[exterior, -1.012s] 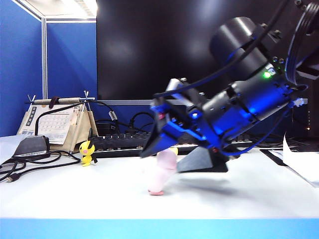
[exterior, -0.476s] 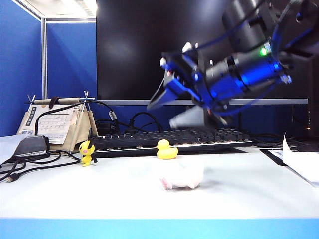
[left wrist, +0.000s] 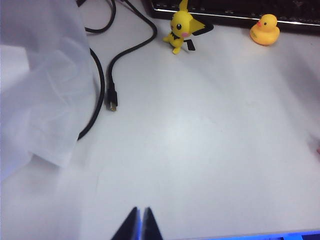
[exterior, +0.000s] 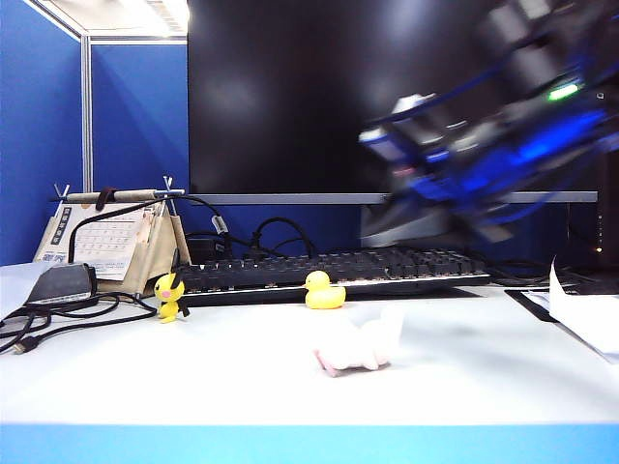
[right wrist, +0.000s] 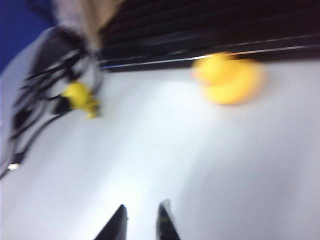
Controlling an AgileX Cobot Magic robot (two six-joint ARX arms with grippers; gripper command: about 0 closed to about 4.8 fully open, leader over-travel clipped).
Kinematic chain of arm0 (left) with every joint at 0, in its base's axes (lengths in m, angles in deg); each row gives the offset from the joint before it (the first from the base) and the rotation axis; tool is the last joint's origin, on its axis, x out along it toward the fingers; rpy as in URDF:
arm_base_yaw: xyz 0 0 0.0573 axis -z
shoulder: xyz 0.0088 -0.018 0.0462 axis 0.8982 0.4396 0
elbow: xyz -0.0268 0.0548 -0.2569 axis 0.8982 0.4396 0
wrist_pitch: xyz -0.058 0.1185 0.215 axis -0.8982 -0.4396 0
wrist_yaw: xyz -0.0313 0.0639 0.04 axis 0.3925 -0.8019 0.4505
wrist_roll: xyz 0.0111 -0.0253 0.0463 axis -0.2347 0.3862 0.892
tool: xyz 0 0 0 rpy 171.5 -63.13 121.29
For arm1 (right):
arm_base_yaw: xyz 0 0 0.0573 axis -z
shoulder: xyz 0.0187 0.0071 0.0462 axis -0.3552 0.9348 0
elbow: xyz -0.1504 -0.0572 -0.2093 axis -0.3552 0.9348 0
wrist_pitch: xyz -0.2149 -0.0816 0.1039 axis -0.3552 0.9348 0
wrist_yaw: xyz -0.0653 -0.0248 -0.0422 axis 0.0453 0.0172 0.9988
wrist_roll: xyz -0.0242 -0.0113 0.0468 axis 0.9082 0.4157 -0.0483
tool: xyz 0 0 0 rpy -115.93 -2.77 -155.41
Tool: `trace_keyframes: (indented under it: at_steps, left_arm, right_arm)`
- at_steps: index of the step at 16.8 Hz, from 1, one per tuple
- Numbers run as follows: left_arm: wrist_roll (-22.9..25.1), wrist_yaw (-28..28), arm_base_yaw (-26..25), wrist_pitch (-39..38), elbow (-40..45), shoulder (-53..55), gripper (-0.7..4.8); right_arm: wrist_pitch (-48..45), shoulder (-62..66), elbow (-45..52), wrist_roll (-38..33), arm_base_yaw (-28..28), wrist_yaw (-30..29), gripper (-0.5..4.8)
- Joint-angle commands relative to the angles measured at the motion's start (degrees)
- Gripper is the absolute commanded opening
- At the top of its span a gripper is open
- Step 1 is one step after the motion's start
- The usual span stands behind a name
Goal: Pick up the doll with a different color than the other dolls and place it near you.
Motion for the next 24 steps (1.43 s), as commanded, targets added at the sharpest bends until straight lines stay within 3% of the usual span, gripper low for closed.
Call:
trace_keyframes:
  at_steps: [1, 5, 13, 16, 24]
  left_arm:
    - [0.02, 0.07, 0.04, 0.09, -0.11, 0.09, 0.24]
    - [0.02, 0.07, 0.07, 0.07, -0.11, 0.09, 0.24]
    - [0.02, 0.07, 0.04, 0.09, -0.11, 0.09, 0.24]
    - [0.02, 0.07, 0.04, 0.07, -0.11, 0.09, 0.24]
    - [0.02, 0.07, 0.04, 0.09, -0.11, 0.09, 0.24]
  right_arm:
    - [2.58, -10.05, 5.64, 1.75, 4.74, -0.07, 0.84]
    - [6.51, -19.85, 14.38, 3.34, 6.03, 1.46, 0.84]
    - [5.49, -38.25, 35.52, 1.29, 6.08, 11.19, 0.85]
    - [6.64, -45.29, 37.88, 0.74, 6.1, 12.0, 0.85]
    - [19.93, -55.69, 38.47, -0.26, 6.08, 14.58, 0.85]
